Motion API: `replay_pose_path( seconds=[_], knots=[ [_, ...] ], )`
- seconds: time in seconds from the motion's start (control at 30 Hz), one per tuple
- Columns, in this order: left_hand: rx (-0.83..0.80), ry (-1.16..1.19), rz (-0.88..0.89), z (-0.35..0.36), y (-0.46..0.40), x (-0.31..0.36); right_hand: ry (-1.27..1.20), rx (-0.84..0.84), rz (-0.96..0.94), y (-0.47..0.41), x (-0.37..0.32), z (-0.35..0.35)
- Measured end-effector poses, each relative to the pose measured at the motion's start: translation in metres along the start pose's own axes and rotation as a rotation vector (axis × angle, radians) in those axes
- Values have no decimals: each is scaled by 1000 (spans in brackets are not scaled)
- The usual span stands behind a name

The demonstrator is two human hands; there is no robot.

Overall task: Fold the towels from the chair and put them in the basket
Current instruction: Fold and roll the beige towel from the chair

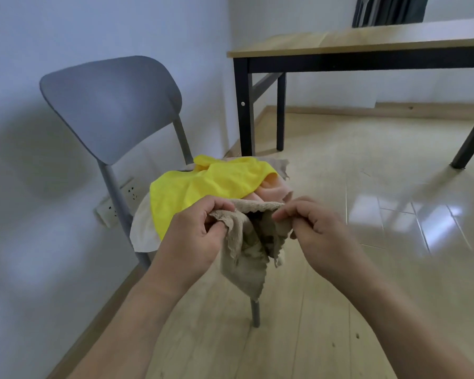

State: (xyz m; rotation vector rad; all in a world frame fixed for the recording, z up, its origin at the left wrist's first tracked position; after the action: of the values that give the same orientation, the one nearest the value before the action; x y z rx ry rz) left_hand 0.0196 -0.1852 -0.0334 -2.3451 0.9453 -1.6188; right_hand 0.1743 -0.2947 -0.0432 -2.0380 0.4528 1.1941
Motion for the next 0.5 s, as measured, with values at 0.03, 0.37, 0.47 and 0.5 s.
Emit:
replay_pose_path(
  seconds=[0.03, 0.37, 0.47, 0.5],
  knots=[
    [28, -4, 15, -2, 0, 1, 5, -43, -9, 3, -2, 3],
    [220, -98, 36, -15, 1, 18, 77, -219, -158, 18, -13, 19],
    [247, -211, 79, -15, 2, 26, 135, -199, -178, 18, -9, 23],
    [242, -214, 80, -14, 3, 26, 142, -183, -173, 17, -8, 23]
  ],
)
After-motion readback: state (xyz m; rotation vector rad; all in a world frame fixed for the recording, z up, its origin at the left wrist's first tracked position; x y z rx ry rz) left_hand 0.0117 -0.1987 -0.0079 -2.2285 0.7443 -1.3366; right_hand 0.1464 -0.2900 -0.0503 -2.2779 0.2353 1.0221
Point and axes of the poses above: each hand's wrist, its own y-axis away from the middle knuckle, its own z-axis out of the palm, x = y × z, the point moved 8 cm from there along -y, towards the middle knuckle, and after that the axes turned 11 degrees about x, right-handed, at the moved point
